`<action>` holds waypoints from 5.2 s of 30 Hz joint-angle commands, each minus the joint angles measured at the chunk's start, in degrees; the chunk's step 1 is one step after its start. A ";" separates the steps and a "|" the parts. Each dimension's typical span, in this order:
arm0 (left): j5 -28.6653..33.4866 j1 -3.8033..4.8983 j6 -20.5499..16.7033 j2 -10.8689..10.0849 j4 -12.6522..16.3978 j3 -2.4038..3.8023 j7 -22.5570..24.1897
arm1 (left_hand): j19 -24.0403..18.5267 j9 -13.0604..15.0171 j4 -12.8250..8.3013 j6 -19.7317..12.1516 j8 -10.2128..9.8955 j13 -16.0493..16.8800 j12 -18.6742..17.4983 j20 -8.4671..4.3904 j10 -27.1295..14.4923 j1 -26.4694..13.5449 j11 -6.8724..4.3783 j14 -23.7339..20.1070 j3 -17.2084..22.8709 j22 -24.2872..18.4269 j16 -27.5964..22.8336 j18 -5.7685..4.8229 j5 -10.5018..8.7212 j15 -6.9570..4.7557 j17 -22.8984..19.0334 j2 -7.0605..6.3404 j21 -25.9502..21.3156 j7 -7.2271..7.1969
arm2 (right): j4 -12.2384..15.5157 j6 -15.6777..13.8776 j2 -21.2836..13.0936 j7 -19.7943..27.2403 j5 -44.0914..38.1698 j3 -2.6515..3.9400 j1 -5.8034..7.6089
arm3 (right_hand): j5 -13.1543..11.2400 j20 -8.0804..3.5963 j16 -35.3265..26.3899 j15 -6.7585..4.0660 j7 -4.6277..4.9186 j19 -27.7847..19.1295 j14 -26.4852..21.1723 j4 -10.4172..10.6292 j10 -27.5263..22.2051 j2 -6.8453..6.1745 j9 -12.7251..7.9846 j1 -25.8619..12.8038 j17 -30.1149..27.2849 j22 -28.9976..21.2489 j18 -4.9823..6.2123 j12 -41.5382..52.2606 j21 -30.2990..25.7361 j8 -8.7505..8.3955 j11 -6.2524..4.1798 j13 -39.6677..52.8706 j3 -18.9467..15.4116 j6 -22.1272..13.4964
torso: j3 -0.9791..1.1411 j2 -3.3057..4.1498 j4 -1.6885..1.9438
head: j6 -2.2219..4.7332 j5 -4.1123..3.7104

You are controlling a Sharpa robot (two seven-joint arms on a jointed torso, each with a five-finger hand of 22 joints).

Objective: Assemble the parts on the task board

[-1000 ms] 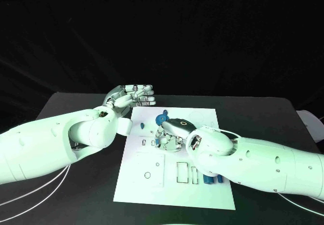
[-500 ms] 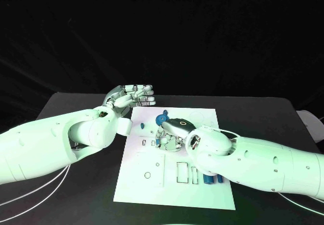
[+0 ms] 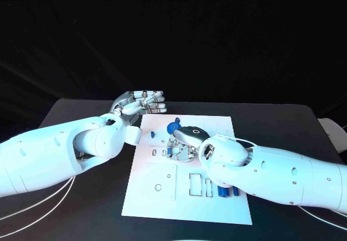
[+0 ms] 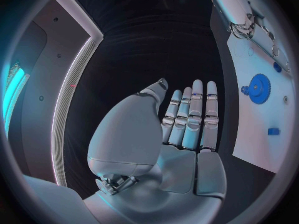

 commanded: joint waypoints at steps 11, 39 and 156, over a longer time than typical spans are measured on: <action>0.02 0.07 1.06 0.00 0.09 0.03 0.28 | -0.11 0.02 -0.45 0.45 -0.33 -0.02 -0.35 0.42 0.37 0.49 0.14 0.25 0.18 -0.15 -0.51 0.79 -0.33 0.27 0.14 0.35 -0.31 0.08 | 0.05 1.24 0.02 -1.04 -1.40 -0.13 -0.22 | 0.10 0.34 -0.36 0.53 0.53 -0.77 5.41 0.91 -0.95 -1.71 -0.34 -2.03 11.77 6.65 -0.41 -0.76 -0.84 -0.87 0.42 4.15 -1.78 -1.51 | 0.02 0.01 0.01 | 0.05 -0.05; -9.53 0.07 5.52 -0.32 -2.62 0.02 -8.32 | 4.63 0.44 0.82 3.47 0.45 1.26 2.47 -1.32 8.23 -1.62 -2.18 7.39 -0.63 0.71 3.04 0.93 -0.45 -2.37 2.72 -0.27 2.30 -1.31 | 5.95 -14.53 -6.93 13.67 11.17 0.49 1.00 | 1.57 1.93 -1.66 2.12 2.44 -3.97 4.71 5.52 -4.42 -0.64 -1.82 0.81 9.19 2.97 0.87 -3.47 -6.04 -2.19 2.22 1.20 -10.74 -7.46 | 0.05 -0.56 -0.03 | 0.58 -0.14; -62.14 5.87 41.11 16.63 -13.52 -3.49 -58.48 | 13.70 24.83 7.04 1.14 23.76 59.86 63.08 -11.72 16.12 -12.57 -9.96 22.42 -18.05 34.31 74.78 -0.67 -0.21 -10.38 70.60 7.02 47.18 -8.87 | 2.92 -8.56 -23.31 15.93 37.30 0.81 8.86 | 7.63 1.05 -3.39 1.19 1.33 -5.23 4.12 6.34 -5.17 0.83 -1.36 0.62 6.58 1.03 1.46 -4.49 -9.48 2.36 1.21 -0.11 -14.92 -6.17 | 0.43 -2.71 -0.44 | -2.68 0.36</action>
